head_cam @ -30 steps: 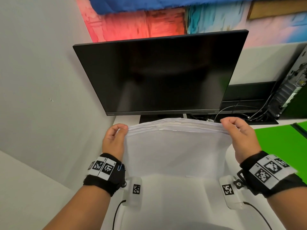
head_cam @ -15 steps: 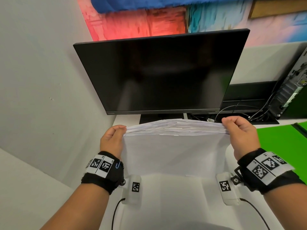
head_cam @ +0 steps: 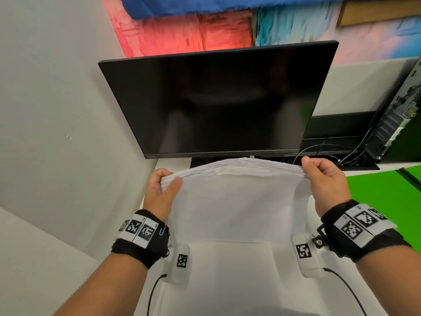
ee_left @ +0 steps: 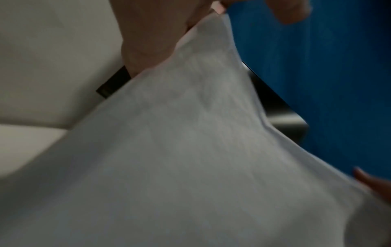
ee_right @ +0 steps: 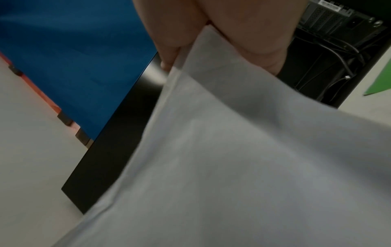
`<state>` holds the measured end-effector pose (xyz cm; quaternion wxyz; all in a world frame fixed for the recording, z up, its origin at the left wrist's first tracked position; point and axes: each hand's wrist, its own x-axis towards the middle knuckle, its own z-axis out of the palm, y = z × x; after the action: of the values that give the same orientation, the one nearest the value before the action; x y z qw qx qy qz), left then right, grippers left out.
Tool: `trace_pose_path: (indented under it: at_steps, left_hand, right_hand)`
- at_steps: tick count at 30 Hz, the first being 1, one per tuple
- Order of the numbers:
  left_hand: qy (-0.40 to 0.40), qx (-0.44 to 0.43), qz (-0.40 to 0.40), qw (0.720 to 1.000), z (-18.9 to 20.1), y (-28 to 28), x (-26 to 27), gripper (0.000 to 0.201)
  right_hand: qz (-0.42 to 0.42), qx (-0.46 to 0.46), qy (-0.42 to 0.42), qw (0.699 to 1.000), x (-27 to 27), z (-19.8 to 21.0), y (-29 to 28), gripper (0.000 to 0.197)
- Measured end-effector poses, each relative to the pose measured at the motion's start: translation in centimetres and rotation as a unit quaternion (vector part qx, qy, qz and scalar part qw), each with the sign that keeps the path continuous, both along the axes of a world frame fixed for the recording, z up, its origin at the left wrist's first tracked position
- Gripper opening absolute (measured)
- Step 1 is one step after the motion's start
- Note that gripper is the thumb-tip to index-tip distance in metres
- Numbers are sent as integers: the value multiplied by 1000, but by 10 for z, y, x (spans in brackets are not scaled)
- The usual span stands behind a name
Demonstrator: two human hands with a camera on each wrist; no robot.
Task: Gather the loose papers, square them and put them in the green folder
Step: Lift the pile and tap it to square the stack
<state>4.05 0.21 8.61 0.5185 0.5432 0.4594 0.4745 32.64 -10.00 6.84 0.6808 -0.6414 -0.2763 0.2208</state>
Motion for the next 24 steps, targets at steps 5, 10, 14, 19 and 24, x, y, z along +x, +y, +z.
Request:
trace_pose_path:
  at_steps: [5,10,14,19,24]
  left_hand:
    - [190,33,6,981,-6,-1,12,53]
    - [159,-27,18,987,-5,9,8,15]
    - [161,-42,-9,986,-8,14,-8,25]
    - [159,-25,-12,987,-6,9,-10,26]
    - [99,-2,-15,995,4,3,-7,19]
  right_hand:
    - [21,33,81,996,-11,10,8,21]
    - [167,17,36,985,5,-1,1,50]
    - [247,-122,-43,960,22,-31,-18,84]
    - [194,-72,15,978,21,-49,-29,72]
    - [175,-60,2,983,16,-35,-26,51]
